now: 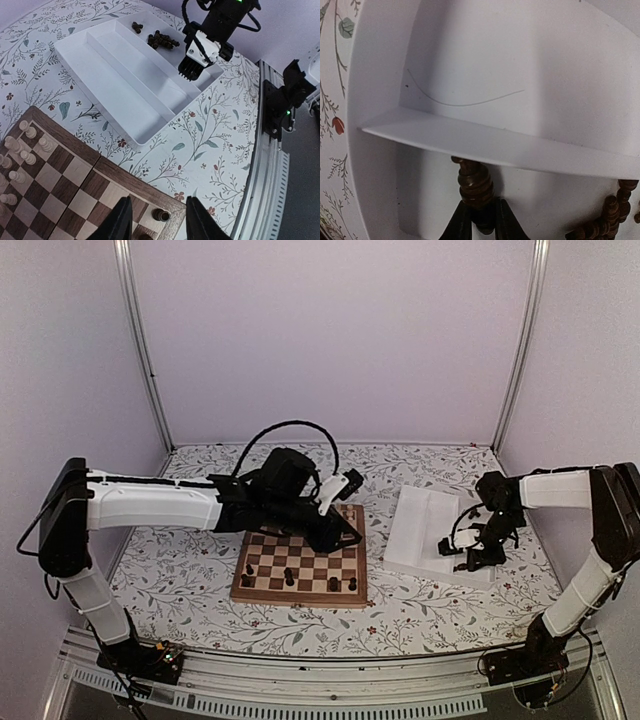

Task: Set up the chess pieces on the board
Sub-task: Pick up the chess piece from the storage box.

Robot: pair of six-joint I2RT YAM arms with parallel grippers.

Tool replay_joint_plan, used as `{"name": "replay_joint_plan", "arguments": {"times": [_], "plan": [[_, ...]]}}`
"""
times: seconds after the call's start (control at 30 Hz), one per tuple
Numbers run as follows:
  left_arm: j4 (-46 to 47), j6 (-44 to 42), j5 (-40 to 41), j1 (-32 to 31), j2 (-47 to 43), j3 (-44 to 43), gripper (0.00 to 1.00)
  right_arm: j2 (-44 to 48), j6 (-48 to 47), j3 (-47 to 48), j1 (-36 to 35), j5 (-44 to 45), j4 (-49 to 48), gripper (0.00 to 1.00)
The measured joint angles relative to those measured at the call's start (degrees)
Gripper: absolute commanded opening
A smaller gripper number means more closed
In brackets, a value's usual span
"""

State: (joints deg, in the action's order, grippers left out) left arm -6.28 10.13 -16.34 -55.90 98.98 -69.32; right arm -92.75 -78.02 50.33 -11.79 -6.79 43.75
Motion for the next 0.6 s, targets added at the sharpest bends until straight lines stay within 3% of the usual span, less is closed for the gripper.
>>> {"name": "replay_joint_plan", "arguments": {"times": [0.37, 0.6], "plan": [[2.75, 0.57, 1.11, -0.09, 2.75, -2.93, 0.4, 1.07, 3.34, 10.99, 7.15, -9.53, 11.06, 0.12], [13.97, 6.4, -2.34, -0.11, 6.82, -5.68, 0.43, 7.06, 11.19, 15.21, 7.17, -26.84, 12.85, 0.13]]}}
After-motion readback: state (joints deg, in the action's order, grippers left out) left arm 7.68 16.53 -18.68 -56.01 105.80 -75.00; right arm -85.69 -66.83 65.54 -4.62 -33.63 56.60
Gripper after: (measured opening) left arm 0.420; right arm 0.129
